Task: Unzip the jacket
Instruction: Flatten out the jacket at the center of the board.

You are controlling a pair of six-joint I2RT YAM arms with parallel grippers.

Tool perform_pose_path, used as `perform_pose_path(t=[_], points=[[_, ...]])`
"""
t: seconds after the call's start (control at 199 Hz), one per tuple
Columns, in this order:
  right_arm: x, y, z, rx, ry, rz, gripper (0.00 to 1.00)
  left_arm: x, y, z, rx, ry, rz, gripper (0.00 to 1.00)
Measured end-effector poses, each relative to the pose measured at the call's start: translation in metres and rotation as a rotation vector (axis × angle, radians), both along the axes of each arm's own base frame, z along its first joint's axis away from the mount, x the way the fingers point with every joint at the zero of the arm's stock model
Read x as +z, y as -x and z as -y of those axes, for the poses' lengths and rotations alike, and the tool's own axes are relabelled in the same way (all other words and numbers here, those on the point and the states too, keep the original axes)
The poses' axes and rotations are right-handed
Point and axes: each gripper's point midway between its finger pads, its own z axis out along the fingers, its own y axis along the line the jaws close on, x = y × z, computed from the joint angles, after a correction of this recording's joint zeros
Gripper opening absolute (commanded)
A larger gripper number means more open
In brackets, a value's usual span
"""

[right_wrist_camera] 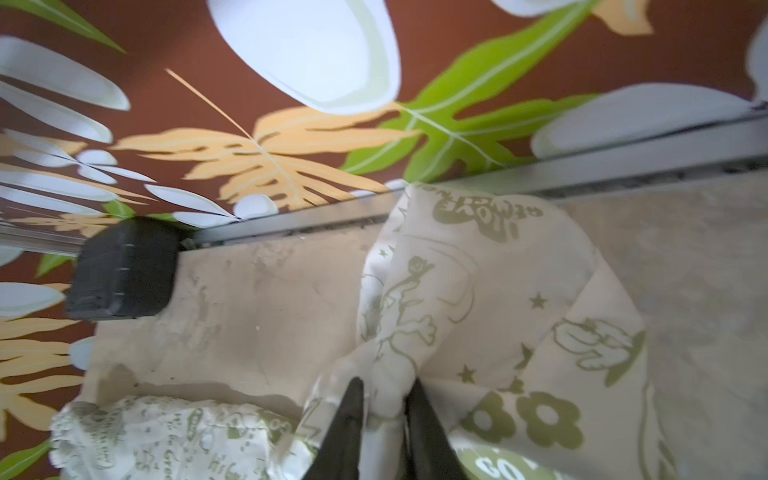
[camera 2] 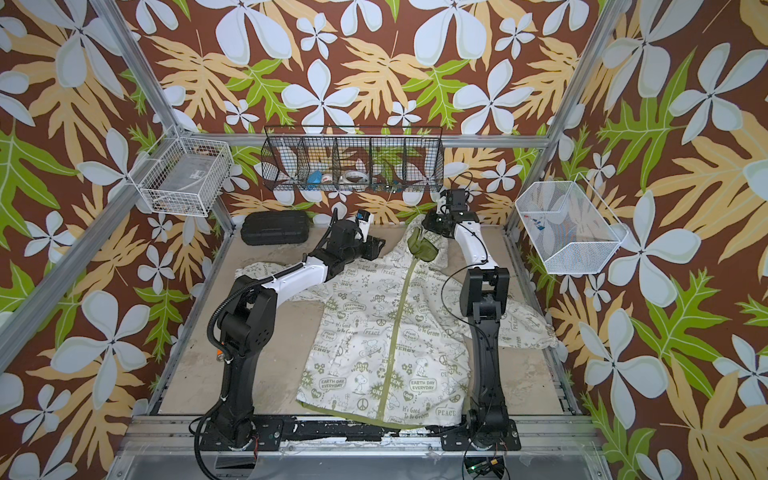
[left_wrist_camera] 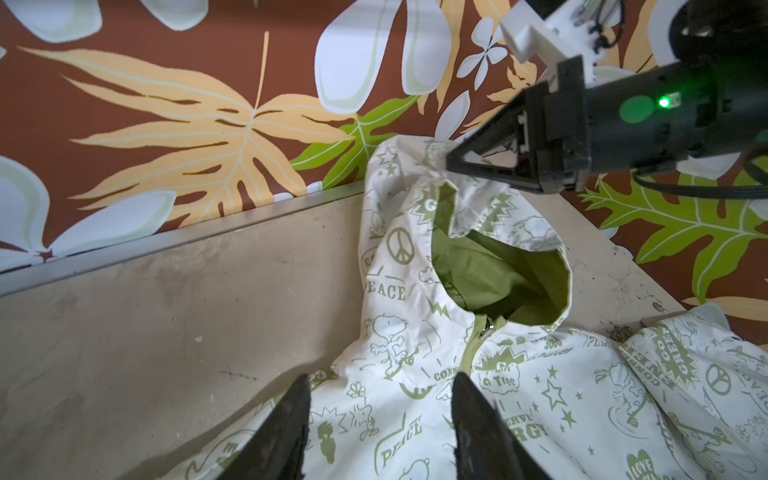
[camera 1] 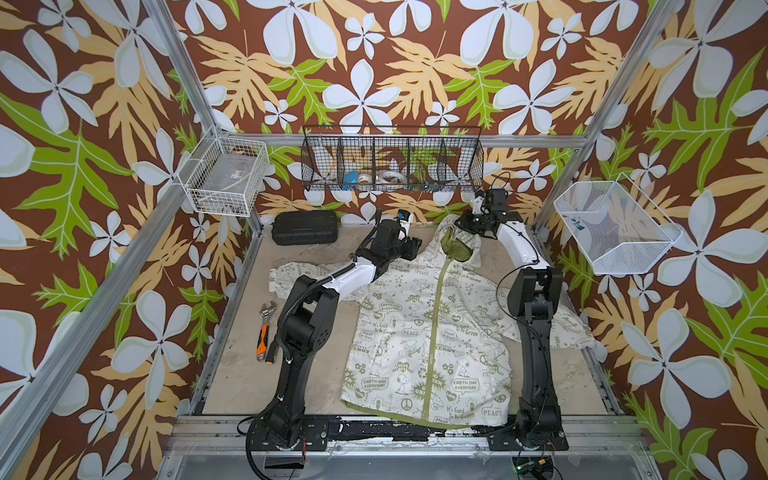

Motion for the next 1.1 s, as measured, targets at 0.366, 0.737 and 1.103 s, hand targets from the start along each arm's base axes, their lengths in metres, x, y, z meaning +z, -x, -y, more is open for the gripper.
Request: perform_pose_path(t=[0.366,0.737,1.103], points=[[-0.006,0.022,0.025,-0.071,0.042,-0.102,0.88,-0.016,-0.031,0.020,-0.015,-0.035,-0.021,0.83],[-0.009,0.070,0.082,-0.148,0.132,-0.198,0.44,-0.015,-0.041,0.081,-0.097,0.048,0.007,0.72],[-0.009,0.061,0.028,-0.067,-0.091,-0.180,0.14,-0.019,-0.056,0.129,-0.121,0.452,-0.058,0.33]])
